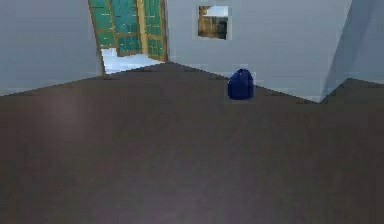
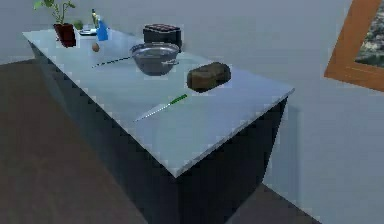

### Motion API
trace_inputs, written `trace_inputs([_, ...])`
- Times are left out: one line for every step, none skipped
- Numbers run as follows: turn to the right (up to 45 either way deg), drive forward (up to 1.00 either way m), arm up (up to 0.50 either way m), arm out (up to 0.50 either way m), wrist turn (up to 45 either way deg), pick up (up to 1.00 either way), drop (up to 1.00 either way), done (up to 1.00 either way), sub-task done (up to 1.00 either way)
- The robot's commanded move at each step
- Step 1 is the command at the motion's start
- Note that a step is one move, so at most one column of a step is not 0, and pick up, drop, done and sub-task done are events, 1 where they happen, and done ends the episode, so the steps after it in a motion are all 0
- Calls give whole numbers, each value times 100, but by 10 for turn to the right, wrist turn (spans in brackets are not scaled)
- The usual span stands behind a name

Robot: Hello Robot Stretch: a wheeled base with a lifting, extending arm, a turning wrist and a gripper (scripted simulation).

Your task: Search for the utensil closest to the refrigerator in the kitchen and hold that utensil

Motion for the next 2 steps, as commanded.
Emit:
trace_inputs([450,0,0,0,0,0,0,0,0])
trace_inputs([30,0,0,0,0,0,0,0,0])
